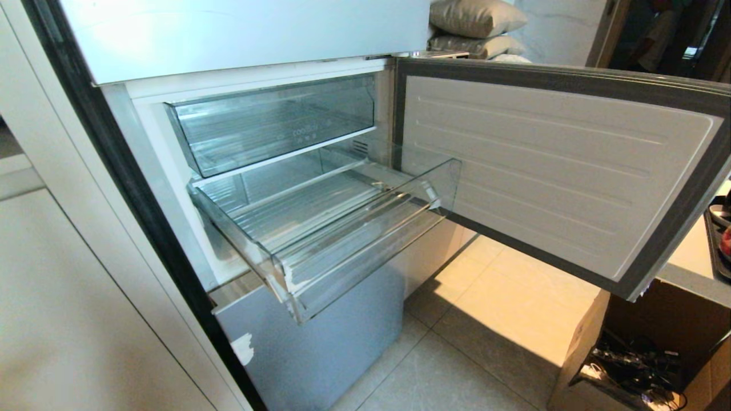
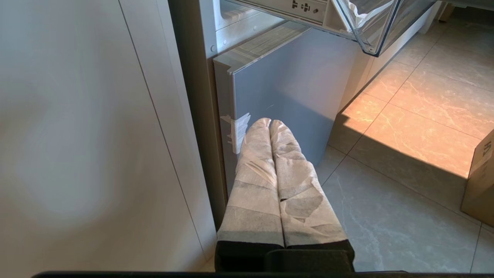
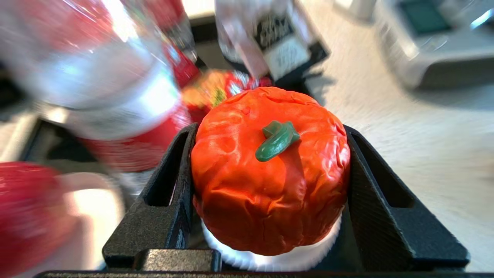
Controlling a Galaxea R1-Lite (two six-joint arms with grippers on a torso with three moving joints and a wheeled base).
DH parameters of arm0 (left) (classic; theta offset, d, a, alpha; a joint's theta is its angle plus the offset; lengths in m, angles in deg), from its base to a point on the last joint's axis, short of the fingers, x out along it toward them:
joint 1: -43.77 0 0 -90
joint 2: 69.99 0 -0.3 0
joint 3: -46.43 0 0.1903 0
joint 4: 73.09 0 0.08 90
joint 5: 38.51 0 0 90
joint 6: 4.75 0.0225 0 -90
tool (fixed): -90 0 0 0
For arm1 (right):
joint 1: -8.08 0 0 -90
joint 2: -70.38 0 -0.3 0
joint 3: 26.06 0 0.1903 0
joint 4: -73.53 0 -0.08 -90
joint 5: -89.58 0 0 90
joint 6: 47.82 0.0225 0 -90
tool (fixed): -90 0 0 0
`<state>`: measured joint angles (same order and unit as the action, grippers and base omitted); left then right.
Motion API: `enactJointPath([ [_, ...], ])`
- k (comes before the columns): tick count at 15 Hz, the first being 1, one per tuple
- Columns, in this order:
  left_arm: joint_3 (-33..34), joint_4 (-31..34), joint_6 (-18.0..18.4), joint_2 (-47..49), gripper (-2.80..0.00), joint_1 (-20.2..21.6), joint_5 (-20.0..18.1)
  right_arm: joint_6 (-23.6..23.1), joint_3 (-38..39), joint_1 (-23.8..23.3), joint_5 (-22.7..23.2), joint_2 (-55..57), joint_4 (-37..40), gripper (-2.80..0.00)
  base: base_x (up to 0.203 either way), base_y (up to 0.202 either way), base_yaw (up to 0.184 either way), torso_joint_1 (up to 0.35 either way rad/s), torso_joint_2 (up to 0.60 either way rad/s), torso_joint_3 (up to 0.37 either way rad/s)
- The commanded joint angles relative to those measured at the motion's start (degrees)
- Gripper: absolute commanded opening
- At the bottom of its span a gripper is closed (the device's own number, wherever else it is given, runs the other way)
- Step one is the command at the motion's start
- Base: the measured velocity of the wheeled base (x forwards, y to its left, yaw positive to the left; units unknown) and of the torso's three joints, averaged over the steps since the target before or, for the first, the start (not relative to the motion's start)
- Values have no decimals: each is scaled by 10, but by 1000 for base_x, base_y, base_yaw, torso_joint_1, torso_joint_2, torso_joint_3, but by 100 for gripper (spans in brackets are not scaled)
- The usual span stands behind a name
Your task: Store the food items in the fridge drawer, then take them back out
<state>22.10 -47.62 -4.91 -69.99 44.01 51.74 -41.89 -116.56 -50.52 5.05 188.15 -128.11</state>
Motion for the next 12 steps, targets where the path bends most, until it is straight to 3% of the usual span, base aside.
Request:
enactJointPath([
  [1, 0, 0, 0, 0, -280, 0, 0, 0, 54, -1, -3, -115, 6, -280, 0, 0, 0, 0, 0, 0],
  [5, 0, 0, 0, 0, -280, 0, 0, -4, 192, 2, -6, -309, 43, -280, 0, 0, 0, 0, 0, 0],
  [8, 0, 0, 0, 0, -280, 0, 0, -17, 313, 40, -5, -477, 68, -280, 0, 0, 0, 0, 0, 0],
  [10, 0, 0, 0, 1, -280, 0, 0, -29, 403, 119, -2, -577, 77, -280, 0, 0, 0, 0, 0, 0],
  [12, 0, 0, 0, 1, -280, 0, 0, -37, 477, 252, -1, -679, 91, -280, 0, 0, 0, 0, 0, 0],
])
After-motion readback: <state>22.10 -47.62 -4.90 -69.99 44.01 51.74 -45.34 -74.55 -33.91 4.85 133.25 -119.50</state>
